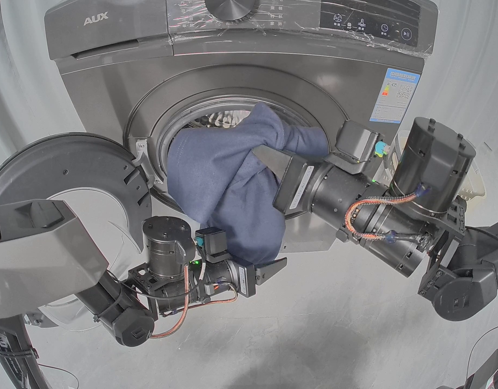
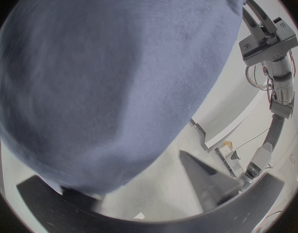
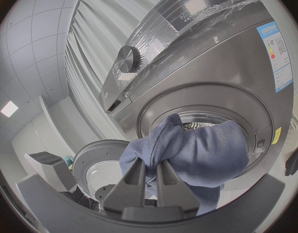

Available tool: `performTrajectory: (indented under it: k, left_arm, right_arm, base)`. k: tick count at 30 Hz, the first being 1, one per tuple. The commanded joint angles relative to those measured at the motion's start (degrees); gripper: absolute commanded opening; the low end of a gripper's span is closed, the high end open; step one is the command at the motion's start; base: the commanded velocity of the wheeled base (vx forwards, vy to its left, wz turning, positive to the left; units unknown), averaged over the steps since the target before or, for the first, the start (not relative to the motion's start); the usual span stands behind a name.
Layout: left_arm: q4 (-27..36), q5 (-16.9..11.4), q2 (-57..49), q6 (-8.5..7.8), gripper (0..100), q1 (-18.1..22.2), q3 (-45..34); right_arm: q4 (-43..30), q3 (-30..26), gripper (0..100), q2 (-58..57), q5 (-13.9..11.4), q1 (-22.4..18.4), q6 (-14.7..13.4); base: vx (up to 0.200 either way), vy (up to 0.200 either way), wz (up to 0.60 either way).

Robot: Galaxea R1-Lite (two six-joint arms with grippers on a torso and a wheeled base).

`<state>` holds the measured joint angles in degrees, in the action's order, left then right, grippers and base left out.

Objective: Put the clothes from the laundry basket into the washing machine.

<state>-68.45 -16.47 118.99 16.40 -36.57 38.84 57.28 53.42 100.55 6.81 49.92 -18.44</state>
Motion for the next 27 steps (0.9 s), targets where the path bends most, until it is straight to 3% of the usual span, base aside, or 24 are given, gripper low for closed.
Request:
performTrajectory:
  k: [1,7,20,21,27]
  left_arm:
    - [-0.98,0.47,0.98,0.04,0,-0.43,0.54]
    - [-1.25,0.56,-0.78,-0.14,0,-2.72,-1.66]
    - [-1.60,2.76,-18.62,-0.58,0,-9.13,-14.05]
    - [-1.60,3.46,-19.85,-0.66,0,-9.75,-14.76]
    - [-1.69,4.69,-26.00,-0.75,0,-10.63,-16.08]
  right_arm:
    - [0.02,-0.07,0,0.00,0.04,0.00,-0.01]
    - [-0.07,-0.07,0,0.17,0.04,-0.17,-0.01]
    - [0.02,-1.92,0,0.70,0.04,-1.05,0.16]
    - [0.02,-2.44,100,0.61,0.04,-1.05,0.25]
    - [-0.33,-6.93,100,0.09,-0.22,-1.14,0.69]
  base:
    - [0.000,0.000,0.00]
    - [0.000,0.000,0.00]
    - [0.000,0.000,0.00]
    - [0.000,0.000,0.00]
    - [0.000,0.000,0.00]
